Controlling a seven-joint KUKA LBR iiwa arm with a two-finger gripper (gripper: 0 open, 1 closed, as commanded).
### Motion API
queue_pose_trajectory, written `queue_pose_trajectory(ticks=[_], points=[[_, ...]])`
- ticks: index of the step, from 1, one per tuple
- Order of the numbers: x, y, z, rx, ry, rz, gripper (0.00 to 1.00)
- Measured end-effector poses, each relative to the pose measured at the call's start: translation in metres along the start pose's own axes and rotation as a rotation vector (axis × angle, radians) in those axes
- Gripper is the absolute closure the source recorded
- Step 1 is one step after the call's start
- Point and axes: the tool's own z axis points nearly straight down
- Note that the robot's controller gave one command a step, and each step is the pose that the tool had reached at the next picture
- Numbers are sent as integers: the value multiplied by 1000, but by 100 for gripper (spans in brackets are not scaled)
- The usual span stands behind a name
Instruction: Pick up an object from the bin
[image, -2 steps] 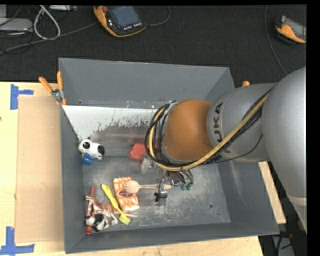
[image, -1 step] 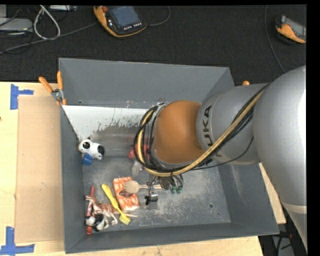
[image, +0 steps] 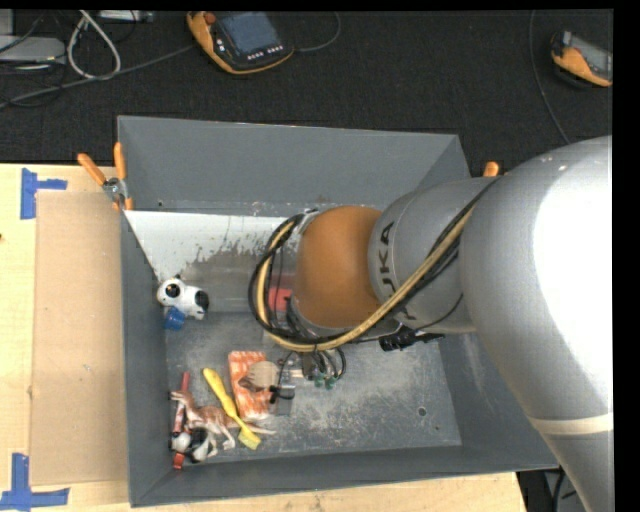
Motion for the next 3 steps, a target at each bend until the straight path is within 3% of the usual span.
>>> queue_pose_trajectory(ticks=[1, 3], points=[[-4, 7, 3, -1, 5, 42, 100], [-3, 6, -7, 0, 9, 42, 100]])
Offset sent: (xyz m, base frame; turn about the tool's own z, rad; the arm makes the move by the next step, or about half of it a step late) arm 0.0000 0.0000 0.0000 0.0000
